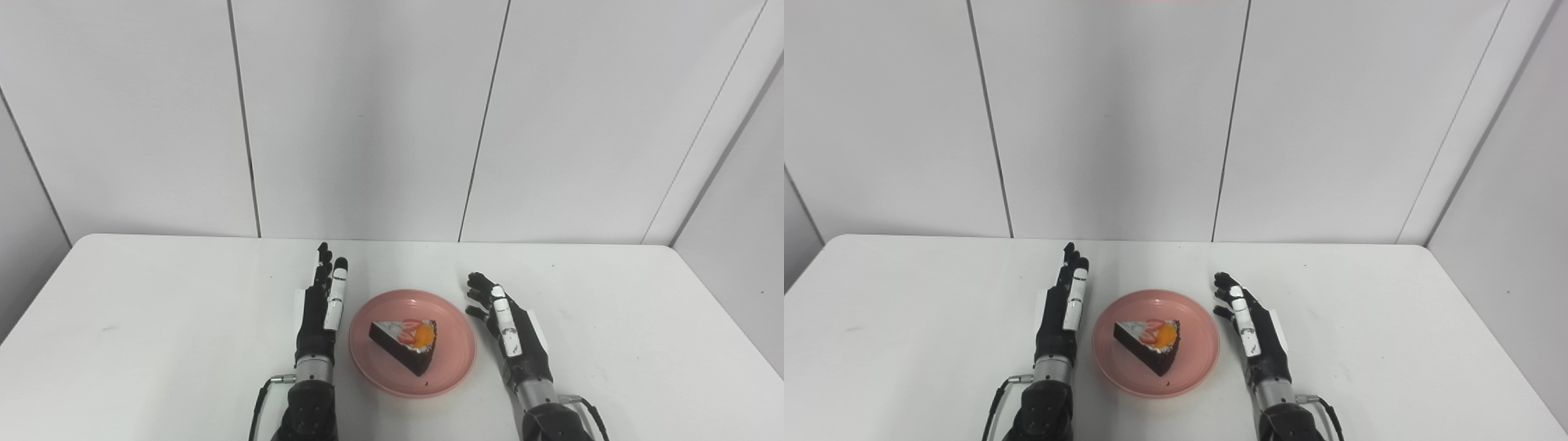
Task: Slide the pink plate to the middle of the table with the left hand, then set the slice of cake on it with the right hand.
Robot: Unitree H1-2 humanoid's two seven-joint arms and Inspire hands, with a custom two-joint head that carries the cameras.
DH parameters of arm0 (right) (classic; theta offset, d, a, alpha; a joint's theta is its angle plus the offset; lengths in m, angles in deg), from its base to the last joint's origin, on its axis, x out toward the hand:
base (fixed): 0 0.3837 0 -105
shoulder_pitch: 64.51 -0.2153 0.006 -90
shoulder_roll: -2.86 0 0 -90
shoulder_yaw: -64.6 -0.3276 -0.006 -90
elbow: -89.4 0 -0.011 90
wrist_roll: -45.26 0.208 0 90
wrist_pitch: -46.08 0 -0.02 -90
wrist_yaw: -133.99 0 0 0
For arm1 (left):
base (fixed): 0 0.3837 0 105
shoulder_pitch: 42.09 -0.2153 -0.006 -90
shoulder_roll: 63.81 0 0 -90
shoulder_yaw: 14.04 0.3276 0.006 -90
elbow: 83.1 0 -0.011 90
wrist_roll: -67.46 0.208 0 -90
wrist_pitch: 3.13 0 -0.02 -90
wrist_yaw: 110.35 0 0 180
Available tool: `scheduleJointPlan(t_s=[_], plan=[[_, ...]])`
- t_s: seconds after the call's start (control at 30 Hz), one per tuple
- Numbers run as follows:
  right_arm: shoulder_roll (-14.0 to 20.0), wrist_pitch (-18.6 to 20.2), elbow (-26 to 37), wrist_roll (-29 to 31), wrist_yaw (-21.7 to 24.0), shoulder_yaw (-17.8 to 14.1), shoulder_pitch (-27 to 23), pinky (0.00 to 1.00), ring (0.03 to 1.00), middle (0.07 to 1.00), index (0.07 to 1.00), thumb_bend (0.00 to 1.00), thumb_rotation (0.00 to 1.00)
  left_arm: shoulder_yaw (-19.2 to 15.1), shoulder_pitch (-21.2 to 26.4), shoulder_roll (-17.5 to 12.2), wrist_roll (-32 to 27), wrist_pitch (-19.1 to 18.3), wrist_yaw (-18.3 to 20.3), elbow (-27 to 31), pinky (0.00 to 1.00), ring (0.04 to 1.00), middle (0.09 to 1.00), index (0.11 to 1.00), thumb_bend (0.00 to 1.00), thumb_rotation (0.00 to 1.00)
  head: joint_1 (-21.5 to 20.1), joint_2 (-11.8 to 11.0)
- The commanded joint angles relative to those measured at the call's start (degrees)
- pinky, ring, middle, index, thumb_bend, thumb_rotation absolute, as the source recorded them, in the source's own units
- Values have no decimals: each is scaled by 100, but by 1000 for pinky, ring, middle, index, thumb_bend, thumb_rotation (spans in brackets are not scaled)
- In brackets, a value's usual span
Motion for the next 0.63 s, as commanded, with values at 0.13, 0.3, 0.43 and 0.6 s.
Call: scheduleJointPlan(t_s=[0.13,0.3,0.43,0.6], plan=[[-270,-660,-333,123,-40,-116,-84,927,902,890,858,823,1000,-17,-588,-238,-122,-357,441,202,911,940,928,947,541,944,-194,76],[-340,-790,-283,151,-58,-184,38,925,910,902,874,846,1000,11,-657,-255,-244,-481,676,366,913,927,914,933,533,914,-241,142],[-331,-929,-369,148,28,-156,20,929,919,907,885,873,1000,-1,-678,-253,-285,-569,728,446,946,941,925,951,522,926,-249,145],[-316,-1098,-487,118,87,-116,-1,937,929,911,891,891,1000,-10,-679,-234,-322,-622,756,466,961,943,926,963,519,936,-254,143]])
